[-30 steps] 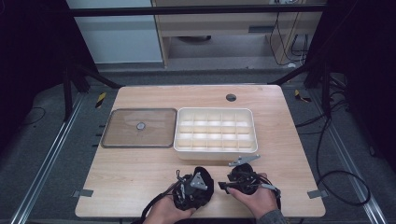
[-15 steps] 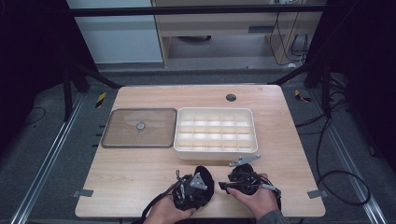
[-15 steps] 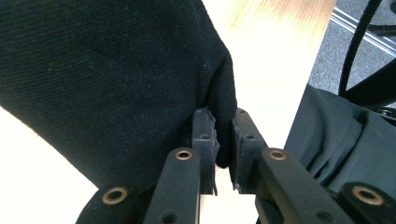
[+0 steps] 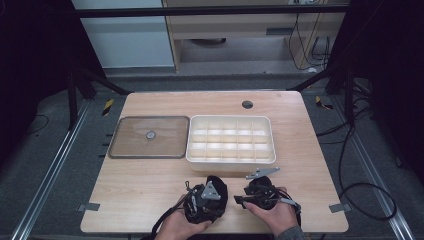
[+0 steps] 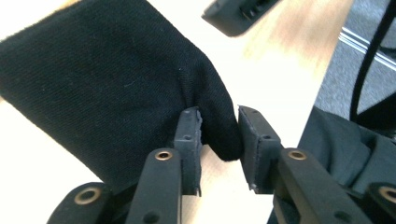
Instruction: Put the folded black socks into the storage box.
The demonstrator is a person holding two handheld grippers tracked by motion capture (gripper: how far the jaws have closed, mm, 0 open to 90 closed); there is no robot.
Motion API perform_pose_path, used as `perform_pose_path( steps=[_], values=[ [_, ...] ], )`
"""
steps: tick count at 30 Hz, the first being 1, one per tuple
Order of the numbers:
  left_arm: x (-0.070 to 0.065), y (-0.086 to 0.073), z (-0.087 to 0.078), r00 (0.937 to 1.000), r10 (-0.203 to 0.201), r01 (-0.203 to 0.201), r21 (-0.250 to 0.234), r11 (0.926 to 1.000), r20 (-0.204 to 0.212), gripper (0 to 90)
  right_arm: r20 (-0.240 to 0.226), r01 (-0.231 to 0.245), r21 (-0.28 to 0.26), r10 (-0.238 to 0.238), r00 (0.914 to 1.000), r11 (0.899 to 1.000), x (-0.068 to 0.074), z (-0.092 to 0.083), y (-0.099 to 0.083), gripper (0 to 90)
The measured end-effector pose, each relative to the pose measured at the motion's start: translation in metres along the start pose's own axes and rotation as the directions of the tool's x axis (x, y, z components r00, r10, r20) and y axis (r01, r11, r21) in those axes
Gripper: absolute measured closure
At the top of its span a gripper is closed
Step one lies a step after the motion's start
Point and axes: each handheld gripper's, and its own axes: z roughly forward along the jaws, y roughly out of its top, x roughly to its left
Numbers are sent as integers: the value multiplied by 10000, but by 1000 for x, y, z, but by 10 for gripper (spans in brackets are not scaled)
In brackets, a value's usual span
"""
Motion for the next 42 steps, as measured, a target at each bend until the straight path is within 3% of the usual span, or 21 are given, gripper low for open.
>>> perform_pose_path(
  steps=[3,9,17,22,27,29,30,34,37,42],
  values=[
    [1,0,0,9999,-78,76,-226,9997,-100,550,-26,-35,-12,35,10000,10000,0,1,0,486],
    [1,1,-1,9995,-259,251,-499,9984,-151,432,-54,-52,-22,52,10000,10000,0,1,0,481],
    [-1,0,-8,9993,-272,250,-795,9965,-263,364,16,-61,-52,61,10000,10000,0,0,-1,474],
    [-4,-4,-21,9984,-202,148,-1032,9946,-520,316,-32,-90,-226,90,10000,9997,1,-3,-1,453],
    [4,-11,-43,9944,-469,334,-1403,9895,-944,206,-55,-264,-848,260,9996,9960,7,-11,4,354],
    [14,-19,-55,9873,-774,553,-1566,9861,-1388,171,-97,-188,-993,179,9998,9949,10,-12,6,327],
    [14,-19,-55,9873,-774,553,-1566,9861,-1388,156,-97,-188,-993,179,9998,9949,10,-12,6,327],
    [31,-37,-70,9741,-1100,783,-1617,9837,-1975,126,-140,-277,-1211,262,9996,9923,14,-7,12,309],
    [47,-56,-76,9568,-1466,1073,-1638,9806,-2511,125,-210,-432,-1277,408,9989,9909,14,2,18,312],
    [70,-91,-78,9347,-2564,2040,-2193,9541,-2461,137,-223,-661,-947,642,9977,9933,17,28,29,335]
  ],
)
